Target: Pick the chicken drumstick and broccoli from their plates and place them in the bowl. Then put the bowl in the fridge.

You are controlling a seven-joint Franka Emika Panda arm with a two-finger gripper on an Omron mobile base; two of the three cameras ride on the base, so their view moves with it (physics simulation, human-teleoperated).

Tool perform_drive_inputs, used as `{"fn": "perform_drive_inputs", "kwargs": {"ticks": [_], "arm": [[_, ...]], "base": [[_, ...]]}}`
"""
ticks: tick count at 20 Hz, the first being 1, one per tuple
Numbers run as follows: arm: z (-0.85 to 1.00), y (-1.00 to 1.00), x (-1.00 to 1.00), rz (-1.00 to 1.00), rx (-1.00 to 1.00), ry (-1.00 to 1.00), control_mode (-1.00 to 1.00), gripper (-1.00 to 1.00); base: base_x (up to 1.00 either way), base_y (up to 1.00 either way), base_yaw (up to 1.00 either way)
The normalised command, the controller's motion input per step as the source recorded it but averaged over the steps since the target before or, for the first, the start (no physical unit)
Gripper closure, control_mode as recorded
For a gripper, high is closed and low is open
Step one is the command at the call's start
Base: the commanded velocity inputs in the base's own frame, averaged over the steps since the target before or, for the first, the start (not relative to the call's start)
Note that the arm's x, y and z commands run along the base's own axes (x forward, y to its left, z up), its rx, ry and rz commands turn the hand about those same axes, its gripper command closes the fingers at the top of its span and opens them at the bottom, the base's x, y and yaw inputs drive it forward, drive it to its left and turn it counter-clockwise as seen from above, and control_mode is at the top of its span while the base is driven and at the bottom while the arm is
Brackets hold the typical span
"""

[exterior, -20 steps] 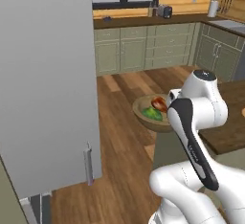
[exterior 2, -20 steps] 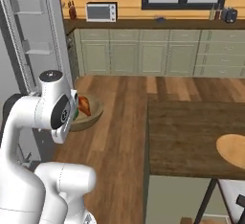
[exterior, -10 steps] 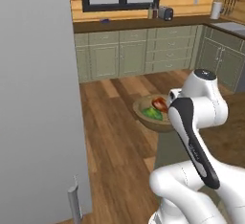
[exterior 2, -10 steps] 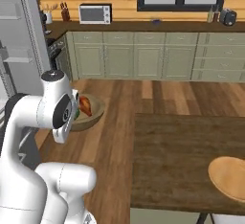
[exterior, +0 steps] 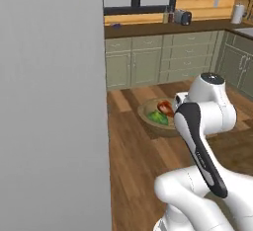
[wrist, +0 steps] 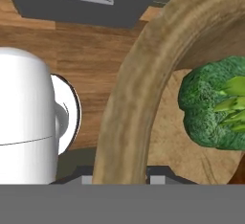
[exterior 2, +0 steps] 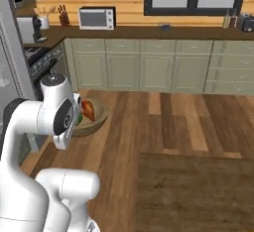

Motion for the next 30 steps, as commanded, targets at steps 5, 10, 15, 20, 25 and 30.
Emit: {"fn": "perform_drive_inputs", "kwargs": {"ticks": [5,10,15,20,25,30], "arm": [[0.0,0.0,0.0,0.0,0.0,0.0,1.0,1.0],[0.0,0.0,0.0,0.0,0.0,0.0,1.0,1.0],[0.0,0.0,0.0,0.0,0.0,0.0,1.0,1.0],[0.0,0.0,0.0,0.0,0.0,0.0,1.0,1.0],[0.0,0.0,0.0,0.0,0.0,0.0,1.0,1.0],[0.0,0.0,0.0,0.0,0.0,0.0,1.0,1.0]], "base": [[0.99,0.02,0.04],[0.79,0.16,0.17],[0.11,0.28,0.4],[-0.25,0.25,0.55],[-0.22,0.27,0.64],[-0.37,0.29,0.68]]}}
